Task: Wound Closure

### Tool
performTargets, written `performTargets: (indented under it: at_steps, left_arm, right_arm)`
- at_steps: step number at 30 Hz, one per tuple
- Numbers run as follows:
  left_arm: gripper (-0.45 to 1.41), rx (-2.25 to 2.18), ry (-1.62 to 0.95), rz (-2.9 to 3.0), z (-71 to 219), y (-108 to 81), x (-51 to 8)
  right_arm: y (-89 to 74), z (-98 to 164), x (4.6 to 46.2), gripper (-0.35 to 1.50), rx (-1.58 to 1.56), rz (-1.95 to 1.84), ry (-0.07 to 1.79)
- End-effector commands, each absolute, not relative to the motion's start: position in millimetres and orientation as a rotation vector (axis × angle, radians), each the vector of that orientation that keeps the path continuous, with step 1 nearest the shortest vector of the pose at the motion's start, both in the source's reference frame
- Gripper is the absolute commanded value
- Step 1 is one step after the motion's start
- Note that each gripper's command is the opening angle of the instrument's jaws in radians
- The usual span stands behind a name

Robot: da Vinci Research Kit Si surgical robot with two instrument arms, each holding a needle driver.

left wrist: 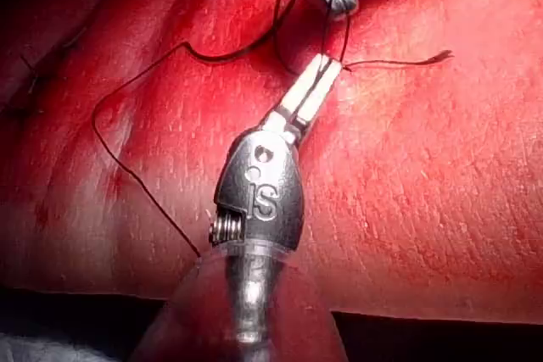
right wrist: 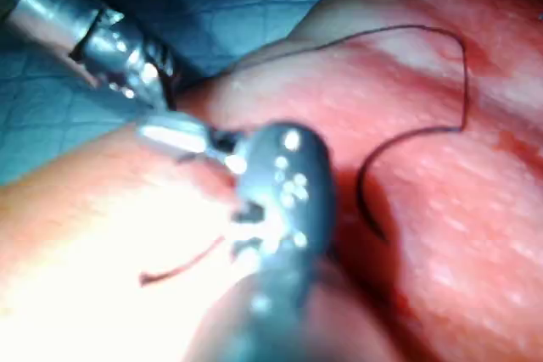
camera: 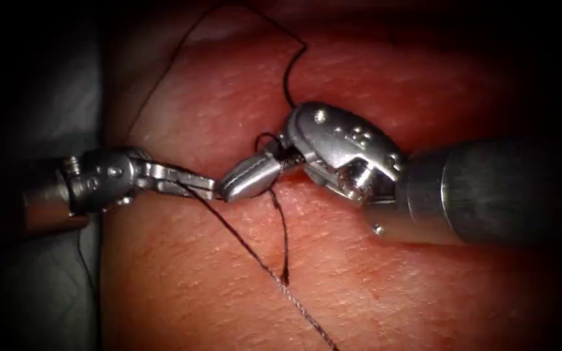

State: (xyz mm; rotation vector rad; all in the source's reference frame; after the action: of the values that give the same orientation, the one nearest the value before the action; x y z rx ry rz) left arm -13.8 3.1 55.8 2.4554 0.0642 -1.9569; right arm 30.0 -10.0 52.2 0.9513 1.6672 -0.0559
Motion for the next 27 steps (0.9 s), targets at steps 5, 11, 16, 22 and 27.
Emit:
performTargets:
  at_steps: [5, 11, 16, 22, 27]
  left_arm:
    - [-0.45, 2.44, 0.062, -1.947, 57.5, 3.7, -15.1]
    - [-0.45, 2.421, 0.064, -1.931, 58.3, 3.6, -17.1]
    - [-0.45, 2.422, 0.066, -1.925, 58.5, 3.8, -17.4]
    - [-0.45, 2.419, 0.071, -1.928, 58.8, 4.0, -16.7]
    - [-0.45, 2.418, 0.063, -1.938, 58.9, 4.2, -16.2]
  right_arm:
    - [-10.9, 52.8, 29.7, -0.35, 0.966, -0.203, 1.592]
    - [-10.6, 52.9, 29.6, -0.35, 0.984, -0.359, 1.485]
    - [-10.7, 53.0, 29.7, -0.13, 1.001, -0.448, 1.451]
    - [-11.3, 52.9, 30.1, 0.02, 1.03, -0.56, 1.401]
    - [-12.1, 53.0, 30.3, 0.17, 1.056, -0.629, 1.374]
